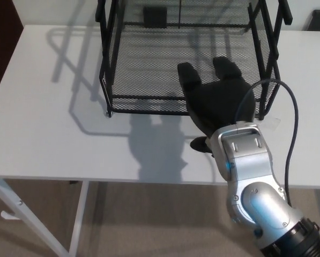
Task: The robot walks towards a file tray kept in the middle of a desk and uses its right hand to grab a tray and pulls it out towards itself
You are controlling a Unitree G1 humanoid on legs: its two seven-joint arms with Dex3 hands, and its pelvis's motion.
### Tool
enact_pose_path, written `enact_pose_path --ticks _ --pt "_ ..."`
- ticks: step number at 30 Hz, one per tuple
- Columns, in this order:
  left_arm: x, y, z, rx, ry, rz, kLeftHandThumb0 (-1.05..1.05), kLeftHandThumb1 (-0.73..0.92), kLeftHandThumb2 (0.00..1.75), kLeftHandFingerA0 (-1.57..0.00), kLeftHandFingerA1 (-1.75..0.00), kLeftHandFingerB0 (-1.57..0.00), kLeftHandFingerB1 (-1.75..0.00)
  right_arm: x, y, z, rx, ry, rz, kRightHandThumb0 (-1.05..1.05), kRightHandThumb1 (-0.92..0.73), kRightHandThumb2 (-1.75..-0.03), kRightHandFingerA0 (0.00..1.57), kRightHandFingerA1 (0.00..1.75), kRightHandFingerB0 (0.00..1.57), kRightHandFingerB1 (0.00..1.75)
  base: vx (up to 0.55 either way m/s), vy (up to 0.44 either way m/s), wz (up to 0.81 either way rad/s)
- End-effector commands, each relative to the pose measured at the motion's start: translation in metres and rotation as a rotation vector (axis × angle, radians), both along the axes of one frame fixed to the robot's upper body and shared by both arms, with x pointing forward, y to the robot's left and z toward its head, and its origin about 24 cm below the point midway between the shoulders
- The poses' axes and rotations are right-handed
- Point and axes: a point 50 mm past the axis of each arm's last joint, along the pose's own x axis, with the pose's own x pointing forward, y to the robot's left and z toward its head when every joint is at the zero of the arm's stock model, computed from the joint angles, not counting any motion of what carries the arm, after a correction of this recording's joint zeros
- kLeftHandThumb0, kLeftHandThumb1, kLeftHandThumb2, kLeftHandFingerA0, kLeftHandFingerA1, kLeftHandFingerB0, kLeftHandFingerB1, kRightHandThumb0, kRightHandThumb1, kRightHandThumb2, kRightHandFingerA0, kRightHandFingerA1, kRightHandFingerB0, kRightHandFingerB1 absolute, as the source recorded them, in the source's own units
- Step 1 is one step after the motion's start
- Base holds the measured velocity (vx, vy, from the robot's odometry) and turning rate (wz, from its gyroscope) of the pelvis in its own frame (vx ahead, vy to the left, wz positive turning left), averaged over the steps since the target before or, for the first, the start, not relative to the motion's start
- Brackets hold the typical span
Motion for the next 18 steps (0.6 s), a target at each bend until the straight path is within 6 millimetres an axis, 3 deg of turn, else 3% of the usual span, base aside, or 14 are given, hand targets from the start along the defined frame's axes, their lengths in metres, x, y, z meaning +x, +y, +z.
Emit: enact_pose_path --ticks 1,18 --pt "0.000 0.007 0.002 0.043 0.011 -0.018 -0.50 0.37 0.55 -0.71 -0.70 -0.40 -0.65 0.004 -0.003 0.002 0.003 -0.008 -0.039 -0.70 -0.43 -0.74 0.00 0.02 0.00 0.00 0.00 0.000 0.00" --pt "0.000 0.006 0.003 0.042 0.014 -0.022 -0.47 0.36 0.54 -0.74 -0.68 -0.41 -0.63 0.017 -0.016 -0.001 -0.006 -0.009 -0.066 -0.75 -0.47 -0.78 0.00 0.00 0.00 0.00 0.00 0.000 0.00"
